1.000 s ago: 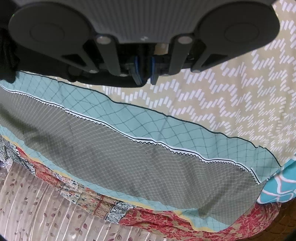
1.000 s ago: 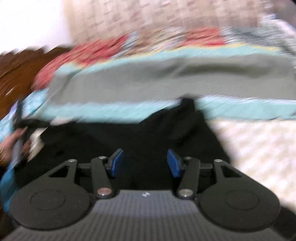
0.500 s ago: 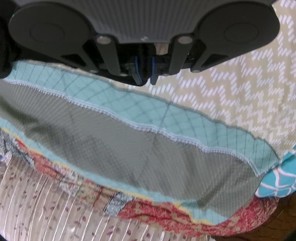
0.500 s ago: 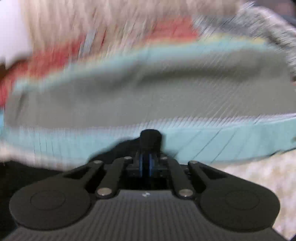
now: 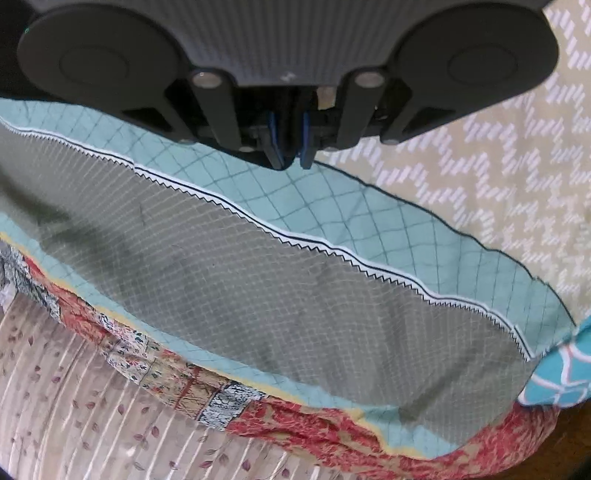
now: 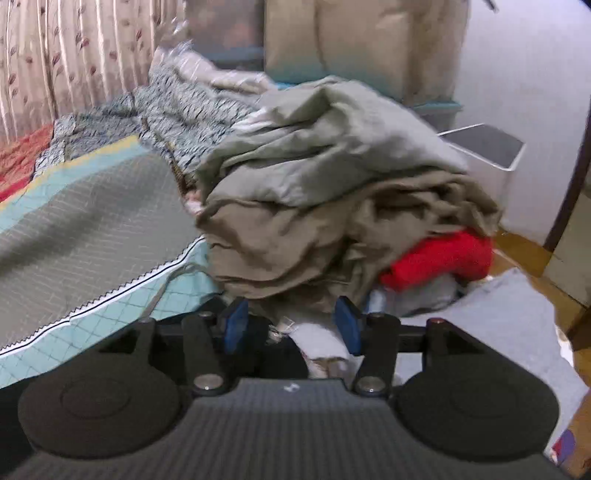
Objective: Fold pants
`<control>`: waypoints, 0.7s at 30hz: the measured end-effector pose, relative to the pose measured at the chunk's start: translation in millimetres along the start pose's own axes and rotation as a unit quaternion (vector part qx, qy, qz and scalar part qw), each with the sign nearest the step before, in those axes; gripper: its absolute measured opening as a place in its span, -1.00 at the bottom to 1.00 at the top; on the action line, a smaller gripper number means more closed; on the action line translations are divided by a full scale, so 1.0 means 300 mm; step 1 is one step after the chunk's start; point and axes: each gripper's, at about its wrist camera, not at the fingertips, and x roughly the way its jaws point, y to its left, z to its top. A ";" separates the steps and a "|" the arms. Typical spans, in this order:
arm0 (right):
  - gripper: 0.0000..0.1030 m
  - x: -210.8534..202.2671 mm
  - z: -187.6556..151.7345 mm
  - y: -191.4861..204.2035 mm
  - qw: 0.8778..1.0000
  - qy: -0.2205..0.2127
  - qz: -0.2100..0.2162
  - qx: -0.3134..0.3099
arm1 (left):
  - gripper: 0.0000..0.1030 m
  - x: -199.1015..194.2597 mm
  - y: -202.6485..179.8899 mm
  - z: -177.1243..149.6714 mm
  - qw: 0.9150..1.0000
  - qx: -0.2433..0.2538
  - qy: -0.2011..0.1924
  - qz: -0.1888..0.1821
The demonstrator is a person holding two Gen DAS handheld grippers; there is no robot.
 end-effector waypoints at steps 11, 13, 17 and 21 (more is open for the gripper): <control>0.07 0.027 0.064 0.492 0.991 0.042 0.115 -0.047 | -0.79 -0.101 -0.005 0.013 0.999 0.016 -0.040 -0.020; 0.16 0.144 0.082 0.563 0.993 0.088 0.074 -0.032 | -0.79 -0.108 -0.005 0.009 0.999 0.019 -0.038 -0.021; 0.47 0.342 0.058 0.605 0.977 0.183 0.054 0.093 | -0.79 -0.114 -0.005 0.005 0.999 0.017 -0.031 -0.020; -0.39 0.342 0.035 0.655 0.986 0.155 0.017 0.066 | -0.79 -0.125 -0.013 -0.003 0.999 0.024 -0.033 -0.015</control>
